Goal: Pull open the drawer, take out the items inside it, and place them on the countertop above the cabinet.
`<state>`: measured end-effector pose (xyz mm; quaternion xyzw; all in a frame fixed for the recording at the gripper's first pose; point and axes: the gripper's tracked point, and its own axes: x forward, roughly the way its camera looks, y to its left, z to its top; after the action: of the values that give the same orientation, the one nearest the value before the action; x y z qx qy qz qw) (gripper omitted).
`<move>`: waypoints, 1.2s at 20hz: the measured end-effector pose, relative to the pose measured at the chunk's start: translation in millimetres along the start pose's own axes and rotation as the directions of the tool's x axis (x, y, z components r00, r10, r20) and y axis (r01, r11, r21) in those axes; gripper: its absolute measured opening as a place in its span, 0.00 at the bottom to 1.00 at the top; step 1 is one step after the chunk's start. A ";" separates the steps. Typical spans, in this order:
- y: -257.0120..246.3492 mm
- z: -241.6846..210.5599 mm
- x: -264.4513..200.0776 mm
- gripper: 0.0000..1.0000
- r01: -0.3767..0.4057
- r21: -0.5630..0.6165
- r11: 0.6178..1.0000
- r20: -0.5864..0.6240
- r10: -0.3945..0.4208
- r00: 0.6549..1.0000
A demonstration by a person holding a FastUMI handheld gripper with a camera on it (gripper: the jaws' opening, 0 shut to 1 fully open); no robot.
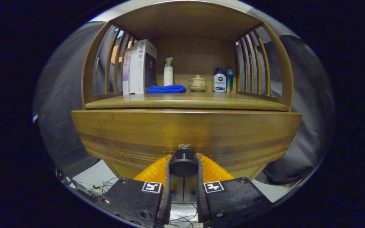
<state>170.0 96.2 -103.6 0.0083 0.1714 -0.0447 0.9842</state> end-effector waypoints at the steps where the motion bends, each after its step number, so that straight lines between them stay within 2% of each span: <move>1: 0.6 -2.5 -8.8 0.35 -0.004 0.007 1.000 0.001 0.004 1.000; 11: 4.1 -32.0 -88.5 0.35 -0.038 0.081 0.996 -0.028 0.040 0.999; 20: 8.1 -46.9 -105.4 0.35 -0.039 0.024 0.999 -0.025 0.039 0.999; 21: 8.7 -47.3 -104.7 0.36 -0.048 0.015 0.999 -0.025 0.048 0.999; 24: 12.2 -38.7 -114.8 0.53 -0.071 -0.026 0.997 0.001 0.071 0.997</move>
<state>50.4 119.4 -101.3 0.0017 0.1708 -0.0073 0.9853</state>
